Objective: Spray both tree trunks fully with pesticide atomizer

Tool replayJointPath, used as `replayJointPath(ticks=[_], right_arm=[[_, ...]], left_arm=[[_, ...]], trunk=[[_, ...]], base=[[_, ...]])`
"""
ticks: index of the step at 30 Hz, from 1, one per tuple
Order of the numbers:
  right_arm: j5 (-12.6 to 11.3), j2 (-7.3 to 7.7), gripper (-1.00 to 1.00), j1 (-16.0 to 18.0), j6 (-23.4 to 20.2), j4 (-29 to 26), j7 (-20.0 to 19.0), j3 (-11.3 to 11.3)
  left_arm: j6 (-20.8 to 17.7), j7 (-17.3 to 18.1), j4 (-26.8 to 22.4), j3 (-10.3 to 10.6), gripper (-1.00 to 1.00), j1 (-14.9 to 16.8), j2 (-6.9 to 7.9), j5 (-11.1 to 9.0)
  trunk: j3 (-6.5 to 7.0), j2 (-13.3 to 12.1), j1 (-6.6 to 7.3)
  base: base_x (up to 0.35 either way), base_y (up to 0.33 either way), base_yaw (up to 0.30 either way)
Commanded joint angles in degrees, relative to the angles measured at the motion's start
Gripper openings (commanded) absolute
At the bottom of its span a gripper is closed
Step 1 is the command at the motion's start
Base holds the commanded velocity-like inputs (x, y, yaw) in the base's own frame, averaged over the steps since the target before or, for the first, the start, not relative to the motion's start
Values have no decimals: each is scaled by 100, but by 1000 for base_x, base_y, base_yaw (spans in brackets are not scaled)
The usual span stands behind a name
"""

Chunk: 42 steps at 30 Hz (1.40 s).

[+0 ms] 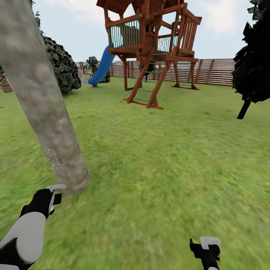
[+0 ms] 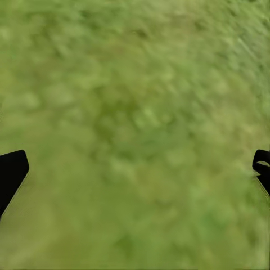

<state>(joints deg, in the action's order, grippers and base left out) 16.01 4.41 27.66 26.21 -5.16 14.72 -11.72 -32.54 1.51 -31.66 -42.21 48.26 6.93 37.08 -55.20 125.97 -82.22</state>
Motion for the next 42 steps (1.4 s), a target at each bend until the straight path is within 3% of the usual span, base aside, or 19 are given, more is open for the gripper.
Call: replayJointPath(ticks=[1,4,7,19,34,42], right_arm=[[60,-1,100,3,16,6,17,-41],[60,-2,100,3,16,6,18,-41],[60,-2,100,3,16,6,16,-41],[60,-2,100,3,16,6,14,-41],[60,-2,100,3,16,6,19,-41],[60,-2,100,3,16,6,21,-41]], left_arm=[[-16,16,-7,-24,-100,8,1,31],[-16,7,-7,-46,-100,8,43,36],[-22,7,-5,-47,-100,8,176,36],[-16,14,2,-50,-100,7,107,18],[-16,16,-5,-50,-100,5,108,18],[-14,35,64,-48,-100,8,92,10]], trunk=[[-5,2,-1],[-5,2,-1],[-5,2,-1],[-5,2,-1],[-5,2,-1],[-5,2,-1]], base=[[174,-248,276],[174,-248,276],[174,-248,276],[58,-261,266],[163,-245,18],[89,-267,244]])
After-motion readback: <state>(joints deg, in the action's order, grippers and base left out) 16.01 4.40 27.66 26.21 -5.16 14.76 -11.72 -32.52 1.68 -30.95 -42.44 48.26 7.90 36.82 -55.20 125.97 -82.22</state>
